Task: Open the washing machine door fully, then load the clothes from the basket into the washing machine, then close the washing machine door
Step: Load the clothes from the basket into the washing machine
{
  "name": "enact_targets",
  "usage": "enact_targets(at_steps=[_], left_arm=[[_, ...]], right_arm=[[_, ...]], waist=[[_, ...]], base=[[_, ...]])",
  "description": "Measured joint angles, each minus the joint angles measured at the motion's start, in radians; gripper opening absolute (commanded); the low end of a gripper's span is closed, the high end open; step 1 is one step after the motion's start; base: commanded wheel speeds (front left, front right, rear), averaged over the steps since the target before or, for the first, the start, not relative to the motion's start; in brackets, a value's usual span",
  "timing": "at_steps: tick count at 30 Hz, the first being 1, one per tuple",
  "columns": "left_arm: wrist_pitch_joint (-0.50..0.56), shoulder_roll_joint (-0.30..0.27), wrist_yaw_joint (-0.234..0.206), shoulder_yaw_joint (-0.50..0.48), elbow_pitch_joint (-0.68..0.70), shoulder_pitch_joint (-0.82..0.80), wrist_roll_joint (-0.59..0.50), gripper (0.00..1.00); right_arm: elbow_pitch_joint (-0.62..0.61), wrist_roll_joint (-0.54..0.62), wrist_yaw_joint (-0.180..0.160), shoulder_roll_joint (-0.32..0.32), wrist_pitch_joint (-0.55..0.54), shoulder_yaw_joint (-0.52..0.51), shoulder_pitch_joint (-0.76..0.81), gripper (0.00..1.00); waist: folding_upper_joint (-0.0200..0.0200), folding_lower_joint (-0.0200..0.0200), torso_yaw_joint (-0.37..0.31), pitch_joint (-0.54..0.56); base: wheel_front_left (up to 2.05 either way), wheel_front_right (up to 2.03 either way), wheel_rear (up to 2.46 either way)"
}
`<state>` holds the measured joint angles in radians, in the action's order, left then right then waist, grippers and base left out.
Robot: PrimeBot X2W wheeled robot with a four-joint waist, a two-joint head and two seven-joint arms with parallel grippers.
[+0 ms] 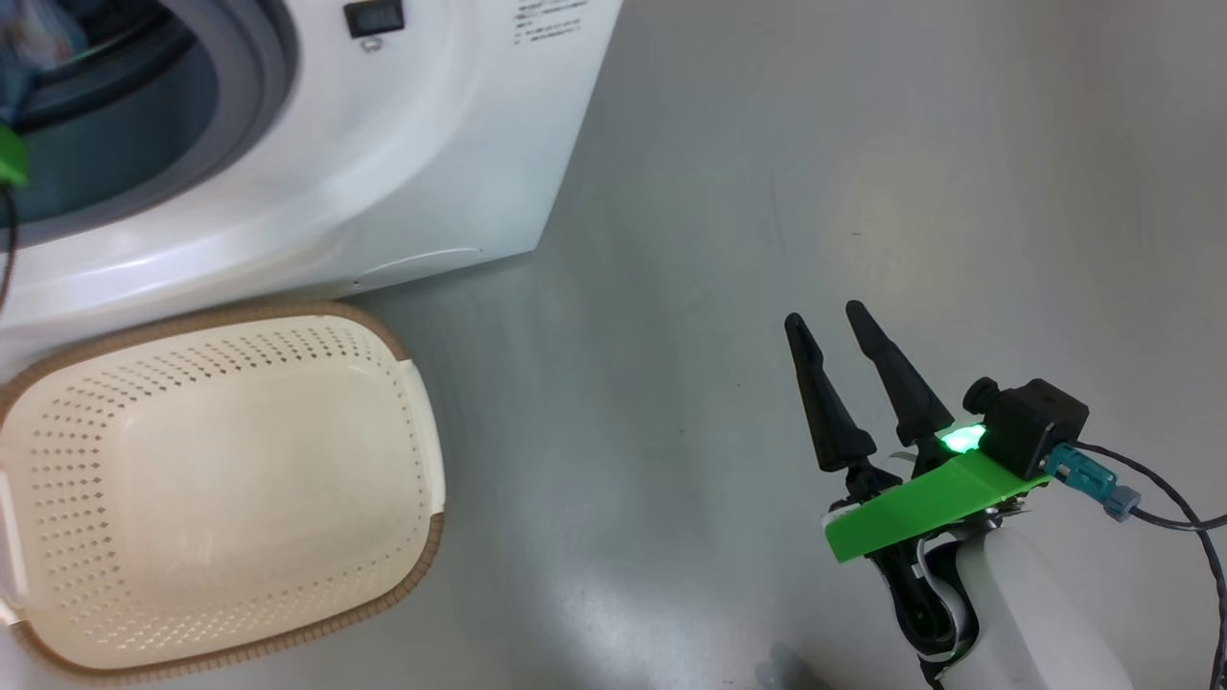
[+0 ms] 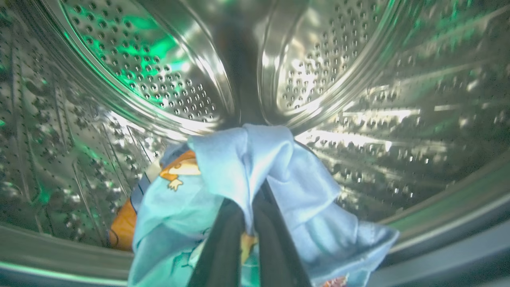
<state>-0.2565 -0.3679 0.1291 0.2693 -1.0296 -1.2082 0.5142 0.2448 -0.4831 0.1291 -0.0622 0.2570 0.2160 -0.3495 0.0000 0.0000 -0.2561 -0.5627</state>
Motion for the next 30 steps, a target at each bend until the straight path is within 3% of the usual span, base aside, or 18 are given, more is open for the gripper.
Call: enact_targets(at_steps=[10, 11, 12, 13, 14, 15, 16, 26, 30], left_arm=[[0.058, 0.006, 0.0, 0.109, -0.185, -0.064, -0.024, 0.01], [0.06, 0.007, 0.0, 0.115, -0.188, -0.068, -0.023, 0.1], [0.06, 0.009, 0.0, 0.12, -0.19, -0.07, -0.016, 0.32], [0.06, 0.012, 0.0, 0.124, -0.193, -0.07, -0.008, 0.45], [0.06, 0.014, 0.0, 0.13, -0.195, -0.07, 0.002, 0.73], [0.058, 0.016, 0.0, 0.132, -0.196, -0.07, 0.011, 0.95], [0.05, 0.02, 0.0, 0.132, -0.196, -0.07, 0.023, 1.0], [0.008, 0.048, 0.0, 0.136, -0.122, 0.032, 0.137, 1.0], [0.001, 0.046, 0.0, 0.113, -0.032, 0.098, 0.143, 1.0]], right_arm=[[0.002, -0.003, 0.0, 0.005, 0.0, 0.009, 0.0, 1.0], [0.002, -0.003, 0.0, 0.005, 0.0, 0.009, 0.0, 1.0], [0.003, -0.003, 0.0, 0.005, 0.0, 0.008, 0.0, 1.0], [0.003, -0.003, 0.0, 0.005, 0.0, 0.008, 0.0, 1.0], [0.003, -0.004, 0.0, 0.005, 0.0, 0.008, 0.0, 1.0], [0.003, -0.004, 0.0, 0.005, 0.0, 0.008, 0.0, 1.0], [0.004, -0.004, 0.0, 0.005, 0.0, 0.007, -0.001, 1.0], [0.01, -0.002, 0.0, 0.001, 0.0, -0.006, 0.0, 1.0], [0.011, -0.002, 0.0, -0.009, 0.0, -0.013, 0.001, 1.0]], waist=[[0.0, 0.0, -0.009, -0.006], [0.0, 0.0, -0.007, -0.006], [0.0, 0.0, -0.006, -0.006], [0.0, 0.0, -0.004, -0.005], [0.0, 0.0, -0.002, -0.004], [0.0, 0.0, 0.0, -0.002], [0.0, 0.0, 0.002, 0.0], [0.0, 0.0, 0.039, 0.041], [0.0, 0.0, 0.059, 0.061]], base=[[0.0, 0.0, 0.0], [0.0, 0.0, 0.0], [0.0, 0.0, 0.0], [0.0, 0.0, 0.0], [0.0, 0.0, 0.0], [0.0, 0.0, 0.0], [0.0, 0.0, 0.0], [0.0, 0.0, 0.0], [0.0, 0.0, 0.0]])
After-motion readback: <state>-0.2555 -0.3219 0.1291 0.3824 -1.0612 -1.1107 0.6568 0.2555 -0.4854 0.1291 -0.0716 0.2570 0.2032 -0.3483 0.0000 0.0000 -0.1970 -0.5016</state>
